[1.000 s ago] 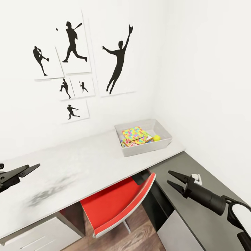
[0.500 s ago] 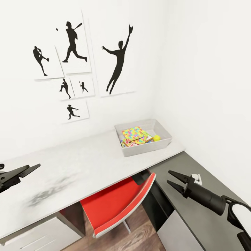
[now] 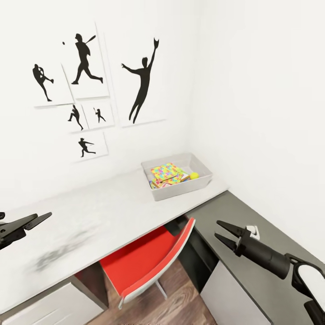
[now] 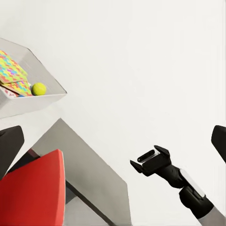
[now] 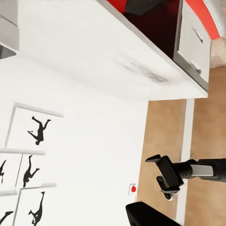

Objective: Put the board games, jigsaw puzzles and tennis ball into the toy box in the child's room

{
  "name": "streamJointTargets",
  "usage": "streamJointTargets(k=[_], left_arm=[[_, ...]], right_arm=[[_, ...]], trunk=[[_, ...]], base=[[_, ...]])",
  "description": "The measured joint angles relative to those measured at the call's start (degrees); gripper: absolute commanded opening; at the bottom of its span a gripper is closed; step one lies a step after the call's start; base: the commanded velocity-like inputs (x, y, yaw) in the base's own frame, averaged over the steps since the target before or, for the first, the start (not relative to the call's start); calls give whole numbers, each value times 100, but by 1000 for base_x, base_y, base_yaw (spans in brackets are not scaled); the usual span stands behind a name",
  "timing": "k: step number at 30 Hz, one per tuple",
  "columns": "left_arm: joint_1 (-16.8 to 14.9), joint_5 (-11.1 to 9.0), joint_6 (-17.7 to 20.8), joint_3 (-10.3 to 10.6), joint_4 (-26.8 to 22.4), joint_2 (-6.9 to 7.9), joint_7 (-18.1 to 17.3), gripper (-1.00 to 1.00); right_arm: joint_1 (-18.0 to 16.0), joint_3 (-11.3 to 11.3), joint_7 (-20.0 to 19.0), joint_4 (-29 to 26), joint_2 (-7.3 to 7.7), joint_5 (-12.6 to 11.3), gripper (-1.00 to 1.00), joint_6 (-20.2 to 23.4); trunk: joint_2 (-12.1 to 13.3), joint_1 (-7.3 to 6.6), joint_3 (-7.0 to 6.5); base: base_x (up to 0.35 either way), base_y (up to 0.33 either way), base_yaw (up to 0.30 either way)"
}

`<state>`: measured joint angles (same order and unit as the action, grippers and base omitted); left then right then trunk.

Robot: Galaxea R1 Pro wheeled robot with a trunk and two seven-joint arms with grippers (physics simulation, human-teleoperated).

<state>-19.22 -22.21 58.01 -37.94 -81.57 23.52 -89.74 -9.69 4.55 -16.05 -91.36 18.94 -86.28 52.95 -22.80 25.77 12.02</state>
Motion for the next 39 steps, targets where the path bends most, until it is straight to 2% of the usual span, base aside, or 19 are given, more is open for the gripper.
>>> streamJointTargets(k=[7, 15, 19, 21, 23, 27, 32, 35, 39], left_arm=[[0, 0, 0, -3, -1, 1, 0, 100], [1, -3, 0, -21, -5, 4, -1, 100], [1, -9, 0, -82, -1, 6, -1, 100], [1, -9, 0, -88, -3, 5, -1, 100], [1, -10, 0, -93, -5, 5, -1, 100], [2, -11, 0, -97, -5, 8, -1, 100], [2, -11, 0, -98, -7, 9, 0, 100], [2, -11, 0, -98, -7, 7, 0, 100], [2, -11, 0, -99, -5, 6, 0, 100]], right_arm=[[0, -8, -1, -2, -53, 1, 100, -1], [-1, -10, -9, -2, -88, 1, 100, 1], [-1, -4, -169, -4, -92, 25, 100, -4], [-1, -4, -241, -5, -96, 111, 100, -6], [-1, -4, -331, -4, -99, 322, 100, -8], [-1, 2, -565, -4, -102, 579, 100, -72], [-3, -34, -1010, 0, -88, 712, 100, -543], [-7, -41, -1182, 0, -85, 779, 100, -655], [-9, -40, -1289, 1, -88, 1000, 100, -712]], trunk=[[0, 0, -56], [-1, -2, -123], [-1, -2, -158], [-1, -2, -175], [-1, -2, -192], [-1, -2, -228], [-1, -2, -273], [0, -2, -300], [0, -2, -337]], base=[[-181, 207, -185], [-37, 40, -134], [-2, 3, -108], [-1, 1, -100], [0, 0, -96], [0, 0, -86], [0, 0, -30], [0, 0, -7], [0, 0, -2]])
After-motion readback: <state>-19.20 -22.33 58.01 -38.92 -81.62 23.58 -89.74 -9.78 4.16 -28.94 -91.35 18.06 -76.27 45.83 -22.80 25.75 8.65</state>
